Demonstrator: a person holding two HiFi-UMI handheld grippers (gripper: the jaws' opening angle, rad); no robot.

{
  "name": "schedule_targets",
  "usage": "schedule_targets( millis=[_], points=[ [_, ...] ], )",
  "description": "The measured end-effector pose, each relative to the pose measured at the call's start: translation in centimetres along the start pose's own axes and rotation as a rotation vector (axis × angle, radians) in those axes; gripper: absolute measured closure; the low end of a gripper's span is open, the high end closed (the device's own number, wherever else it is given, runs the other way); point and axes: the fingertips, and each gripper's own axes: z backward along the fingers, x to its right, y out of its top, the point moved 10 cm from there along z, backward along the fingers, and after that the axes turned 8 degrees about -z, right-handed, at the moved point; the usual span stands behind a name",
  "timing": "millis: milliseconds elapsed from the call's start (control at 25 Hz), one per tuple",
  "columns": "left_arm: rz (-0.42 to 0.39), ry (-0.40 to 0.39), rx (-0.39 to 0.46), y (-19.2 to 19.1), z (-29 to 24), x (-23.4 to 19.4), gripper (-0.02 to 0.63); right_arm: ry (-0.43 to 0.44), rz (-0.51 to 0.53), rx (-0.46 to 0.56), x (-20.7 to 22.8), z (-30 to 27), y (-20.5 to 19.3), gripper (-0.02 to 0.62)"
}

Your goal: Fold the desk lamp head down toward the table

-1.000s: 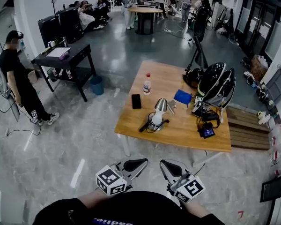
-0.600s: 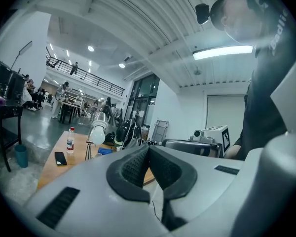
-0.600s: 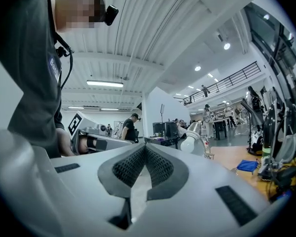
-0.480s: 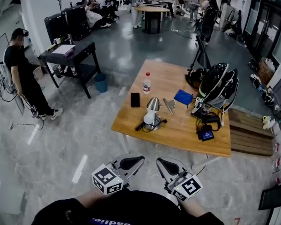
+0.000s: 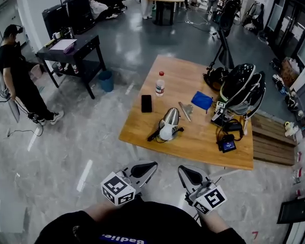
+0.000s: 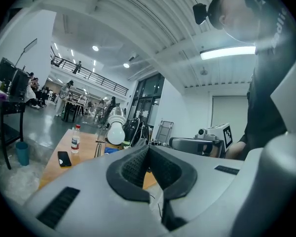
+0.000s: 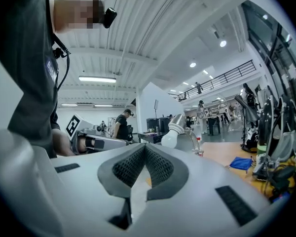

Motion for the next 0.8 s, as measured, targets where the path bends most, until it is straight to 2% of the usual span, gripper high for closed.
schedule_targets(
  millis=[120,480,640,800],
  points=[
    [0.0,-0.04,-0.007,-0.2,-0.5,-4.2,0.597,-0.07,0.003,-0.001,1.3,-2.5,0.7,0.591],
    [-0.076,-0.226,-0.02,1.2,-3.1,-14.9,0.597,-0.306,0.037,0.02,4.2,-8.2,3.8,0.591],
    [-0.076,-0.259,-0.027,1.2,-4.7,-17.1,0.597,-0.336,0.038,0.036,5.1,-9.6,4.4,0.591],
    [-0.08,-0.247,-0.035,1.1,-6.4,-18.1,0.597,-0.327,0.043,0.02,6.8,-10.1,4.6,0.591]
  ],
)
